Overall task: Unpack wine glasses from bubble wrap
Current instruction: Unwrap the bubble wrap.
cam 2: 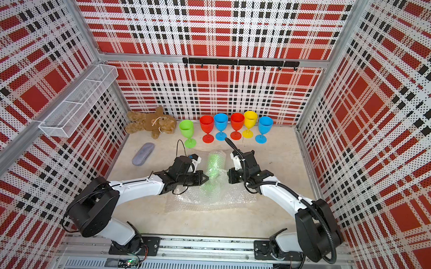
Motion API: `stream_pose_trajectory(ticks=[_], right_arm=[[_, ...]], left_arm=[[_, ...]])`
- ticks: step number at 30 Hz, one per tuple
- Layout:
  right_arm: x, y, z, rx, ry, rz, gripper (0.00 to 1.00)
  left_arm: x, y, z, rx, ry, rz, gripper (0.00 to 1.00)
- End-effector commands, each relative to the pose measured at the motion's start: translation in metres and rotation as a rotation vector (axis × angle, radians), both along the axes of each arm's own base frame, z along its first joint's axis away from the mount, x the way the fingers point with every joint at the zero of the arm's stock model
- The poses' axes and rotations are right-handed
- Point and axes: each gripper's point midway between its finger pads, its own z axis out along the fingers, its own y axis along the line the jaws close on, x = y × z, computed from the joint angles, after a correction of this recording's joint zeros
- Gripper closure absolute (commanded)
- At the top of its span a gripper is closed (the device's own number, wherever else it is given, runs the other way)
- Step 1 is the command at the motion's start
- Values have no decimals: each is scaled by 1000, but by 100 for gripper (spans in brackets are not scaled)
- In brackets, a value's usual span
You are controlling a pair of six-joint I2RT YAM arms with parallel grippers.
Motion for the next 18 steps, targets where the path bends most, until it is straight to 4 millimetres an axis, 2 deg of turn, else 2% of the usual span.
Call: stream_pose_trajectory(ticks=[1,8,18], right_arm=[[14,-24,4,14,-34,-118,100],[19,-46,-6,3,-32,-203,100],[21,-57,-13,-36,-36,-242,100]], left_arm=[[1,23,-11,15,33,71,100],[-1,45,-17,0,62,133,100],[-2,57,-22,14,71,160,100]])
